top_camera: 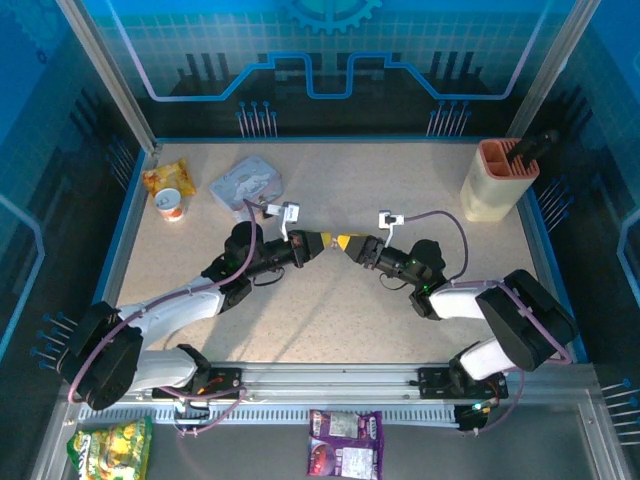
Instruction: Unlock a padlock with a key
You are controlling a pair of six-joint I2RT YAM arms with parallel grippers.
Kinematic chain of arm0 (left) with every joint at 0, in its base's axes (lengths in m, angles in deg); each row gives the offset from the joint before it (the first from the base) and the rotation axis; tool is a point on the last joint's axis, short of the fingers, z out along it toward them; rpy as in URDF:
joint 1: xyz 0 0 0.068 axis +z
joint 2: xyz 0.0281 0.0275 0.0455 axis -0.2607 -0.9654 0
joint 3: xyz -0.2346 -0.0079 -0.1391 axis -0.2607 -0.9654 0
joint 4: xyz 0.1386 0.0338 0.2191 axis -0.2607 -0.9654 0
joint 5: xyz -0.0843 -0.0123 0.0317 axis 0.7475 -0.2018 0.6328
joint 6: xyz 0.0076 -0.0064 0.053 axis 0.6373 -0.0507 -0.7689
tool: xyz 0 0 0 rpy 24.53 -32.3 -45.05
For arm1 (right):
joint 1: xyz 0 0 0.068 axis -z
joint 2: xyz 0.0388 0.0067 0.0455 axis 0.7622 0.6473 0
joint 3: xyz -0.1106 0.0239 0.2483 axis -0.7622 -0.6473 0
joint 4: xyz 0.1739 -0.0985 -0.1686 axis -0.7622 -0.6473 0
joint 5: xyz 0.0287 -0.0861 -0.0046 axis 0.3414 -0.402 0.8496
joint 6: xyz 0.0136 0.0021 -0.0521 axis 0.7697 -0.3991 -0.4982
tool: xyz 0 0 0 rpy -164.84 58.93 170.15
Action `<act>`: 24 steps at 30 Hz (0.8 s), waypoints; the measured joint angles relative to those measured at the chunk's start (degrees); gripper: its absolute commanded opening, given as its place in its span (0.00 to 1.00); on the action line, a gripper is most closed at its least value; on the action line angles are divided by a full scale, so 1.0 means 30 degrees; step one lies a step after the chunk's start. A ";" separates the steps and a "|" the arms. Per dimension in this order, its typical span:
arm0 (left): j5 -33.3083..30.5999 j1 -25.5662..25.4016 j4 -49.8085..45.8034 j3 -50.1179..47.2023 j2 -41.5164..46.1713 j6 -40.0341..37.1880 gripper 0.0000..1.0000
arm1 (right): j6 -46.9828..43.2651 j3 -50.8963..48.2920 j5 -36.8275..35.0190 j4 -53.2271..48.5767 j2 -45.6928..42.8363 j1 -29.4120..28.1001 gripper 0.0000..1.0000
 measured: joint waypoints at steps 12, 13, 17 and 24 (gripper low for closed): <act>0.0146 0.0007 0.0044 0.0000 0.0000 0.0044 0.00 | 0.0372 0.0233 0.1100 0.1377 -0.0007 -0.0204 0.37; 0.0189 0.0007 0.0044 0.0000 -0.0007 0.0095 0.00 | 0.0335 0.0240 0.1151 0.1370 -0.0007 -0.0262 0.37; 0.0430 0.0000 0.0182 0.0007 -0.0124 0.0452 0.00 | 0.0233 0.0262 0.1209 0.1268 -0.0007 -0.0393 0.36; 0.0619 0.0007 0.0634 0.0007 -0.0372 0.0619 0.00 | -0.0277 0.0466 0.1231 0.0561 -0.0168 -0.0699 0.30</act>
